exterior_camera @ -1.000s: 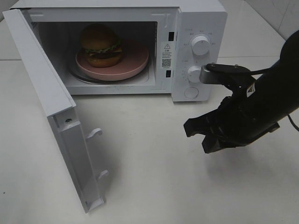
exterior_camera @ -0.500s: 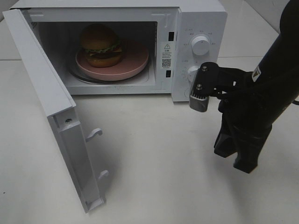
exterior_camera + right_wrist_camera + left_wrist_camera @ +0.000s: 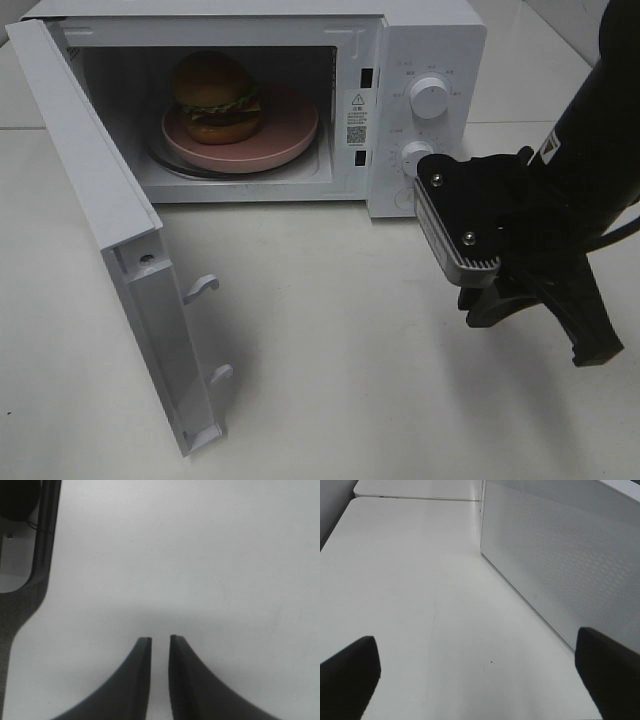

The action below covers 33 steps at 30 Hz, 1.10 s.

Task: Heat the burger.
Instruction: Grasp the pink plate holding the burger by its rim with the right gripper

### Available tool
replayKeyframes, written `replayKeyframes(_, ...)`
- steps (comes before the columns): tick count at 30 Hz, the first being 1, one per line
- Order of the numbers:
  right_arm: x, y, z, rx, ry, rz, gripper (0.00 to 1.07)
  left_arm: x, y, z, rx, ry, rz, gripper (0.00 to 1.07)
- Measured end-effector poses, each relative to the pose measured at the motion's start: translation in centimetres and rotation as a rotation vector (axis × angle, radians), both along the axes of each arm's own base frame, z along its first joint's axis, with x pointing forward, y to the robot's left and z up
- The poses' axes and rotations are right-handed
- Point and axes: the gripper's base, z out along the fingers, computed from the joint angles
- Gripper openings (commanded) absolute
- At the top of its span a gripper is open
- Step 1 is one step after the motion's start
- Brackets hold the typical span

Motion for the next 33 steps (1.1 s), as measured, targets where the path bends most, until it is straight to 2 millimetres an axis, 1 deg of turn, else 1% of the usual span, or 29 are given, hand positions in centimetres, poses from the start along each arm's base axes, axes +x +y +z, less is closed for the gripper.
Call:
replayKeyframes(1, 0.0, 0.0, 0.0, 0.0, 0.0, 0.0, 0.22, 0.0, 0.0, 0.0, 0.0, 0.0, 0.0, 0.98)
replayKeyframes(3, 0.5, 0.1, 0.7, -0.011, -0.04, 0.022, 0.34, 0.0, 0.0, 0.0, 0.0, 0.0, 0.0, 0.98)
replayKeyframes(4, 0.5, 0.1, 0.7, -0.011, -0.04, 0.022, 0.34, 0.0, 0.0, 0.0, 0.0, 0.0, 0.0, 0.98)
replayKeyframes(5, 0.9, 0.1, 1.1, -0.013, -0.068, 0.028, 0.44, 0.0, 0.0, 0.0, 0.0, 0.0, 0.0, 0.98)
replayKeyframes(6, 1.1, 0.2, 1.4, -0.013, -0.082, 0.03, 0.49, 0.0, 0.0, 0.0, 0.0, 0.0, 0.0, 0.98)
replayKeyframes(7, 1.1, 0.2, 1.4, -0.013, -0.082, 0.03, 0.49, 0.0, 0.0, 0.0, 0.0, 0.0, 0.0, 0.98)
replayKeyframes(8, 1.4, 0.3, 1.8, -0.009, -0.108, 0.033, 0.58, 0.0, 0.0, 0.0, 0.0, 0.0, 0.0, 0.98)
replayKeyframes(9, 1.6, 0.3, 2.0, -0.008, -0.124, 0.034, 0.63, 0.0, 0.0, 0.0, 0.0, 0.0, 0.0, 0.98)
replayKeyframes(10, 1.6, 0.3, 2.0, -0.008, -0.124, 0.034, 0.63, 0.0, 0.0, 0.0, 0.0, 0.0, 0.0, 0.98)
replayKeyframes(12, 2.1, 0.5, 2.5, 0.004, -0.17, 0.031, 0.83, 0.0, 0.0, 0.0, 0.0, 0.0, 0.0, 0.98)
replayKeyframes(13, 2.1, 0.5, 2.5, 0.004, -0.17, 0.031, 0.83, 0.0, 0.0, 0.0, 0.0, 0.0, 0.0, 0.98)
replayKeyframes(15, 2.3, 0.6, 2.7, 0.02, -0.19, 0.008, 0.91, 0.0, 0.0, 0.0, 0.0, 0.0, 0.0, 0.98)
replayKeyframes(20, 2.6, 0.7, 2.8, 0.036, -0.224, -0.004, 0.91, 0.0, 0.0, 0.0, 0.0, 0.0, 0.0, 0.98)
replayKeyframes(24, 3.1, 0.6, 2.9, 0.014, -0.287, 0.019, 0.89, 0.0, 0.0, 0.0, 0.0, 0.0, 0.0, 0.98)
replayKeyframes(27, 3.4, 0.8, 2.8, 0.0, -0.302, 0.035, 0.89, 0.0, 0.0, 0.0, 0.0, 0.0, 0.0, 0.98)
replayKeyframes(28, 3.5, 1.0, 2.7, -0.012, -0.31, 0.046, 0.89, 0.0, 0.0, 0.0, 0.0, 0.0, 0.0, 0.98)
replayKeyframes(29, 3.9, 1.7, 2.6, -0.027, -0.323, 0.062, 0.88, 0.0, 0.0, 0.0, 0.0, 0.0, 0.0, 0.98)
replayKeyframes(31, 4.1, 2.0, 2.7, -0.03, -0.331, 0.064, 0.88, 0.0, 0.0, 0.0, 0.0, 0.0, 0.0, 0.98)
replayKeyframes(32, 4.5, 2.8, 2.8, -0.033, -0.35, 0.068, 0.88, 0.0, 0.0, 0.0, 0.0, 0.0, 0.0, 0.98)
replayKeyframes(33, 4.5, 2.8, 2.8, -0.033, -0.35, 0.068, 0.88, 0.0, 0.0, 0.0, 0.0, 0.0, 0.0, 0.98)
